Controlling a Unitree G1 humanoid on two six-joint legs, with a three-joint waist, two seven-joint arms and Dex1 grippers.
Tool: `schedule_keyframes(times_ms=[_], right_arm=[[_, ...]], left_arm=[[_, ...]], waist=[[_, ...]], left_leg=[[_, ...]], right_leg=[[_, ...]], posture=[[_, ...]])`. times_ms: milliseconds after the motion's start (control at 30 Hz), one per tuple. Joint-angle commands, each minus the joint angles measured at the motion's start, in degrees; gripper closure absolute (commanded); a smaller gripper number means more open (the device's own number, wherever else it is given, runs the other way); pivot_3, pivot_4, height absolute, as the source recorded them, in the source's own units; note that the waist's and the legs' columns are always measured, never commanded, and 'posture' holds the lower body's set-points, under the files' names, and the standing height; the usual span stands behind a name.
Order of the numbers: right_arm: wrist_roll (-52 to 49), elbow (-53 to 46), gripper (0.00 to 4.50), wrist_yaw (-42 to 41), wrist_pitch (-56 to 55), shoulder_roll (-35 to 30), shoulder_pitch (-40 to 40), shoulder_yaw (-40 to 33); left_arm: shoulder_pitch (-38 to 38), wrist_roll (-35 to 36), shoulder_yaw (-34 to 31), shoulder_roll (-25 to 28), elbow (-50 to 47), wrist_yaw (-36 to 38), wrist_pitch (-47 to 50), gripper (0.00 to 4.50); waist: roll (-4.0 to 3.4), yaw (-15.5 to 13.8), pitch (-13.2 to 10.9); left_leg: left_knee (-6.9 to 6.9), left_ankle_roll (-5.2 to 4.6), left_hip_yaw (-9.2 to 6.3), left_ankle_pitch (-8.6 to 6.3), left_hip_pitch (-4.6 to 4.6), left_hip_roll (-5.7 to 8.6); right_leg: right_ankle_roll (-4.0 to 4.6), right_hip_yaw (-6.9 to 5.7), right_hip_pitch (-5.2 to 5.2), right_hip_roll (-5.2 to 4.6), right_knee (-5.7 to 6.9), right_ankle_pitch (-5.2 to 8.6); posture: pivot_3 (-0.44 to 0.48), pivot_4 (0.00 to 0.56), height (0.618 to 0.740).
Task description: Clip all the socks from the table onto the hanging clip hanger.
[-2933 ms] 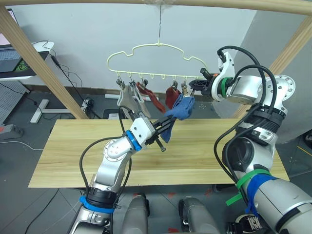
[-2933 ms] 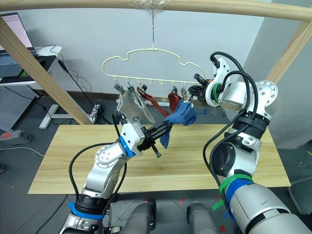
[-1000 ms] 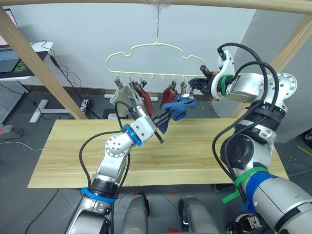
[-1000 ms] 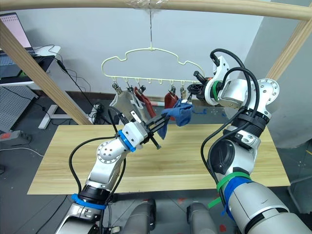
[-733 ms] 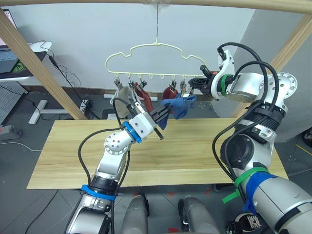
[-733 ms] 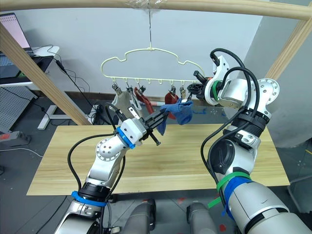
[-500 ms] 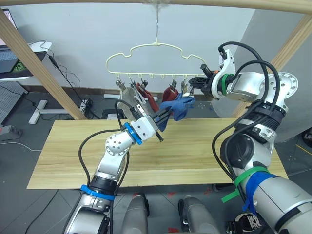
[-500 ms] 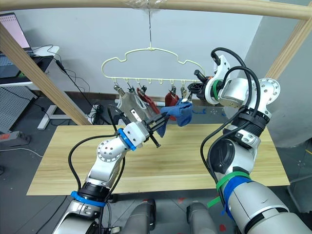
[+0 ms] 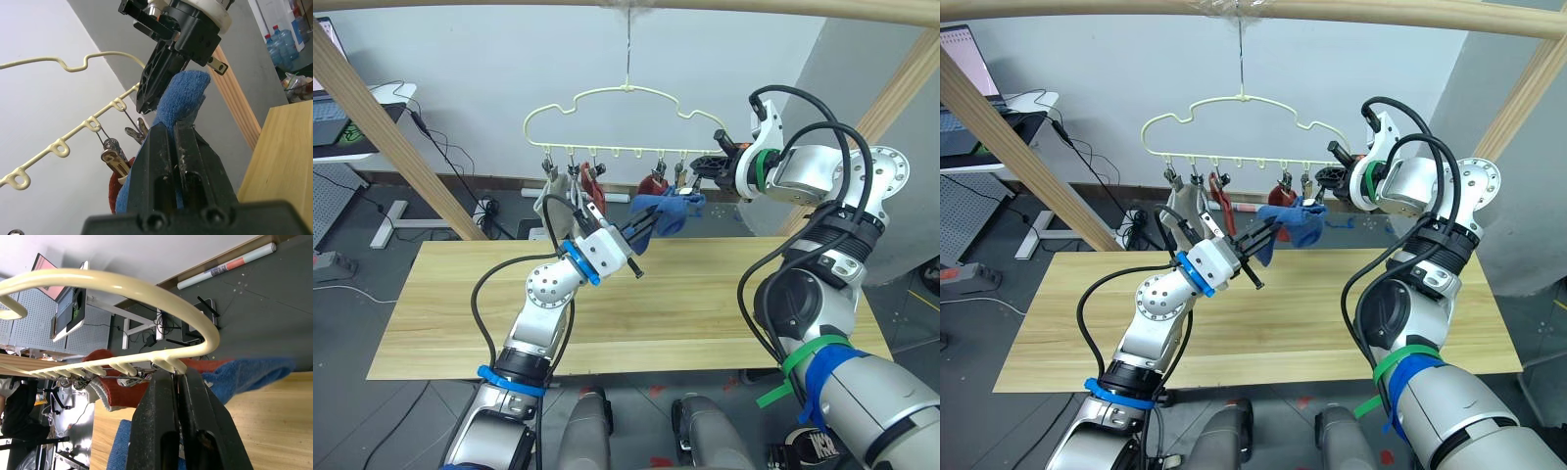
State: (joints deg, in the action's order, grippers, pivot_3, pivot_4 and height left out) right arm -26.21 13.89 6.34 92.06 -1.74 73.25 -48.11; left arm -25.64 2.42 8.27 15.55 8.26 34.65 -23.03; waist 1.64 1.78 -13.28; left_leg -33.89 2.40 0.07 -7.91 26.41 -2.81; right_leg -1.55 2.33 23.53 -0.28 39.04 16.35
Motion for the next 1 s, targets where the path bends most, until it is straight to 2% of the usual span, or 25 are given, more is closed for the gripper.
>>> schedule_keyframes(times_ms=[33,67,167,467,500,533,733,867,1000], right_arm=[[-1.8,-0.6,4.5,-0.7,0.4,-0.7,1.8,0.8],[-1.8,-0.6,4.5,-0.7,0.4,-0.8,1.7,0.8],[-1.9,-0.6,3.76,-0.8,0.4,-0.7,1.8,0.5],[-1.6,-0.3,0.41,-1.2,0.4,-1.0,1.7,-0.1],[-1.6,-1.0,0.21,-2.0,0.1,-1.7,1.2,1.1],[-1.8,-1.9,0.09,-3.1,-0.6,-2.8,0.4,3.0],[-4.3,-10.9,0.09,-12.6,-4.8,-10.9,-7.5,15.9],[-3.3,-23.1,0.0,-21.7,-16.0,-19.1,-18.2,29.3],[-1.8,-30.6,0.0,-24.8,-25.2,-22.0,-26.6,34.7]], left_arm=[[-0.7,-0.2,-0.4,0.2,-1.1,-0.7,-1.4,4.47],[-0.7,-0.2,-0.4,0.3,-1.2,-0.7,-1.4,4.47],[-0.7,-0.3,-0.4,0.4,-1.0,-0.8,-1.5,4.5],[-1.8,0.0,0.1,0.2,-1.0,-0.4,-0.4,4.5],[-1.9,0.2,0.4,0.1,-1.1,0.0,0.3,4.5],[-2.0,0.3,0.7,0.0,-1.1,0.3,0.9,4.5],[-1.9,1.9,3.2,-1.7,-1.5,2.7,7.8,4.5],[-1.3,9.1,3.7,-5.1,-2.7,6.1,19.7,3.59],[-1.2,12.9,2.4,-6.4,-4.2,7.0,27.8,2.43]], waist=[[0.0,0.0,0.0],[0.0,0.0,0.0],[0.0,0.0,0.0],[0.0,0.0,0.0],[0.0,0.0,0.0],[0.0,0.0,0.0],[0.0,-0.1,0.0],[0.0,0.1,0.0],[0.0,1.0,0.0]], left_leg=[[0.0,0.0,0.0,0.0,0.0,0.0],[0.0,0.0,0.0,0.0,0.0,0.0],[0.0,0.0,0.0,0.0,0.0,0.0],[-0.01,0.0,0.0,0.0,0.0,0.0],[-0.01,0.0,0.0,0.0,0.01,0.0],[-0.01,0.0,0.0,0.0,0.01,0.0],[-0.01,0.0,-0.09,0.0,0.09,0.05],[-0.04,0.0,-0.08,0.0,0.09,0.06],[-0.06,0.0,-0.12,0.0,0.07,0.04]], right_leg=[[0.0,0.0,0.0,0.0,0.0,0.0],[0.0,0.0,0.0,0.0,0.0,0.0],[0.0,0.0,0.0,0.0,0.0,0.0],[0.0,0.0,0.0,0.0,0.01,0.0],[0.0,0.0,0.0,0.0,0.01,0.0],[0.0,0.0,0.0,0.0,0.01,0.0],[-0.02,-0.02,0.0,-0.01,-0.05,0.01],[-0.04,0.01,0.01,0.0,-0.03,0.01],[-0.12,0.01,0.0,0.06,0.01,0.04]], posture=[[-0.003,0.213,0.74],[-0.002,0.215,0.74],[-0.001,0.217,0.74],[-0.004,0.221,0.74],[-0.005,0.221,0.74],[-0.005,0.221,0.74],[-0.017,0.223,0.74],[-0.049,0.219,0.74],[-0.055,0.216,0.74]])
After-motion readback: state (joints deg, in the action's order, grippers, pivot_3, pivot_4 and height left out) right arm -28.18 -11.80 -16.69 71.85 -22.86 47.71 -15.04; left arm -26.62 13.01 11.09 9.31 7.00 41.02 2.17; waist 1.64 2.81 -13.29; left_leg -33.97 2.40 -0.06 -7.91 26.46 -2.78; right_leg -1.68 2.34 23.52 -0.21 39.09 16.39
